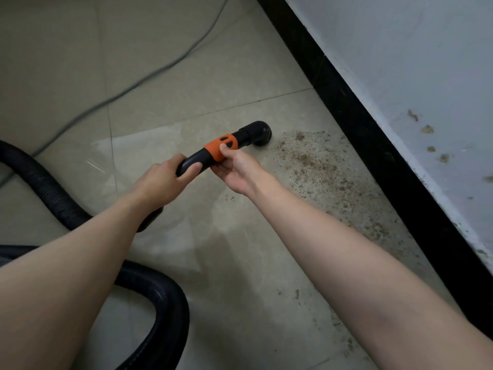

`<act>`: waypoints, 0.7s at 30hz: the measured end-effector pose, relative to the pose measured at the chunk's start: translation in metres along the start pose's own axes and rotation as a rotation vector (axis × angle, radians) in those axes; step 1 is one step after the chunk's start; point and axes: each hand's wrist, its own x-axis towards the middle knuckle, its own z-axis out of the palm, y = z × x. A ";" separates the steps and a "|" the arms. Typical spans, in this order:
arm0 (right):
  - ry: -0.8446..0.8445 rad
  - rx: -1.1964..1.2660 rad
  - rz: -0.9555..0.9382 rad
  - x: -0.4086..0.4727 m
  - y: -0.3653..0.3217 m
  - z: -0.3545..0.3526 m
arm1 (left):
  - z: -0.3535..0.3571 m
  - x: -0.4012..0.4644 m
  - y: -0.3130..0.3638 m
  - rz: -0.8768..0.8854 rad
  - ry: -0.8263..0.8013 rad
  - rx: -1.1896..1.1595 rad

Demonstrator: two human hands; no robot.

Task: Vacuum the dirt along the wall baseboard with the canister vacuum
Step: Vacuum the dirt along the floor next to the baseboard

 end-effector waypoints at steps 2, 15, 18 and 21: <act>0.000 -0.021 0.009 -0.004 0.003 0.002 | -0.002 -0.007 0.000 -0.025 -0.002 -0.002; 0.085 -0.160 -0.175 -0.029 -0.052 -0.025 | -0.028 0.009 0.063 0.056 -0.290 -0.117; 0.015 -0.302 -0.178 -0.041 -0.068 -0.019 | -0.049 0.016 0.084 0.110 -0.214 -0.135; -0.022 -0.409 -0.181 -0.056 -0.082 -0.005 | -0.082 0.023 0.108 0.126 -0.109 -0.213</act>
